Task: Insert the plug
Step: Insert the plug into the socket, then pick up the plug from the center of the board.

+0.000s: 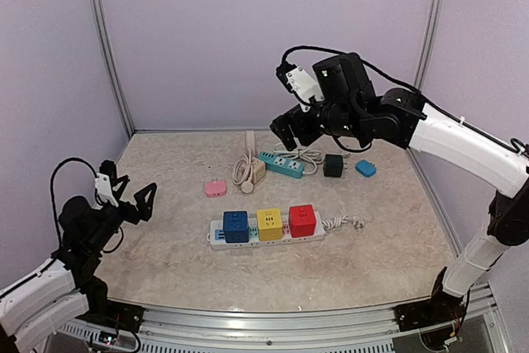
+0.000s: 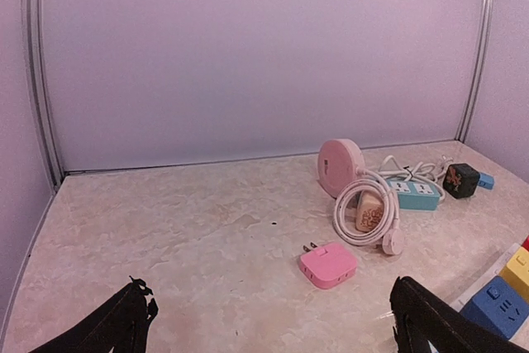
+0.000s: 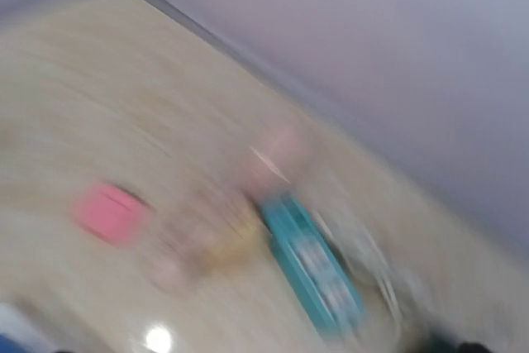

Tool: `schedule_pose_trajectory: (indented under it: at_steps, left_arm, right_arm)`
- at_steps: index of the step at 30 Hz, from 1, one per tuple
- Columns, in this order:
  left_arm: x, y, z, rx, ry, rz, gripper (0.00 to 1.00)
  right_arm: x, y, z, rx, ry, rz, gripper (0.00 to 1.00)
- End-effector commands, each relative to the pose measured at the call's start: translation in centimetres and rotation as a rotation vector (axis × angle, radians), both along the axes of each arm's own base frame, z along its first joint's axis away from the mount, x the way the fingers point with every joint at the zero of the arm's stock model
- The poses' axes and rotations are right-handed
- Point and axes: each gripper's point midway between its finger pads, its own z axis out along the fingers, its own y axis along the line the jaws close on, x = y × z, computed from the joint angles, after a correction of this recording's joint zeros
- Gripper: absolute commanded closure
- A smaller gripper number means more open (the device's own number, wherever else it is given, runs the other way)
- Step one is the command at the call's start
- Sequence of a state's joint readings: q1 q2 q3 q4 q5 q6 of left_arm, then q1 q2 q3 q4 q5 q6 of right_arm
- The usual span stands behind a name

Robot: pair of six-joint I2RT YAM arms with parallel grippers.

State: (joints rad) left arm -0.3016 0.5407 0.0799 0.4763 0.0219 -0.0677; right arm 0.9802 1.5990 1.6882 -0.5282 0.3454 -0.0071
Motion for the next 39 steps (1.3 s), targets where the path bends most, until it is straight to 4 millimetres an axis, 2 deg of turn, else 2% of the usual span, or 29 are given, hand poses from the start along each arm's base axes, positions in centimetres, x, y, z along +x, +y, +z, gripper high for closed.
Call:
schedule_pose_trajectory:
  at_steps: [1,2,4,8,13,15,19,25,29,32,35,39]
  left_arm:
    - [0.0,1.3,-0.3,-0.041,0.022,0.034,0.01]
    - [-0.1,1.4,0.0,-0.050,0.014,0.035,0.01]
    - [-0.3,1.7,0.4,-0.056,-0.001,0.037,0.01]
    - [-0.6,2.2,1.3,-0.052,-0.040,0.041,0.01]
    - [-0.9,4.0,2.3,0.008,-0.105,0.098,0.01]
    - [-0.8,4.7,2.3,0.008,-0.111,0.122,0.01]
    - [-0.9,4.4,2.4,0.016,-0.114,0.101,0.01]
    - [-0.8,4.5,2.4,0.010,-0.114,0.105,0.01]
    - [-0.7,4.5,2.3,0.006,-0.110,0.106,0.01]
    - [-0.7,4.4,2.4,0.009,-0.114,0.097,0.01]
    - [-0.8,4.0,2.5,0.015,-0.119,0.079,0.01]
    - [-0.6,4.0,2.4,0.016,-0.121,0.078,0.01]
  right_arm:
    - [2.2,-8.3,-11.4,-0.116,0.282,-0.389,0.00]
    - [1.9,-9.7,-13.3,-0.130,0.323,-0.433,0.00]
    - [1.5,-12.0,-15.6,-0.132,0.365,-0.509,0.00]
    - [0.5,-15.1,-18.7,-0.135,0.417,-0.587,0.00]
    - [-0.7,-18.4,-22.3,-0.172,0.487,-0.667,0.00]
    - [-1.1,-19.2,-23.6,-0.187,0.510,-0.684,0.00]
    - [-0.6,-20.7,-23.8,-0.193,0.508,-0.723,0.00]
    - [3.3,-23.7,-21.4,-0.129,0.464,-0.782,0.00]
    - [7.6,-25.5,-21.1,-0.106,0.464,-0.741,0.01]
    - [10.9,-27.1,-22.2,-0.084,0.523,-0.709,0.00]
    - [14.1,-28.5,-24.3,-0.078,0.576,-0.683,0.00]
    - [17.2,-29.3,-27.1,-0.099,0.633,-0.648,0.00]
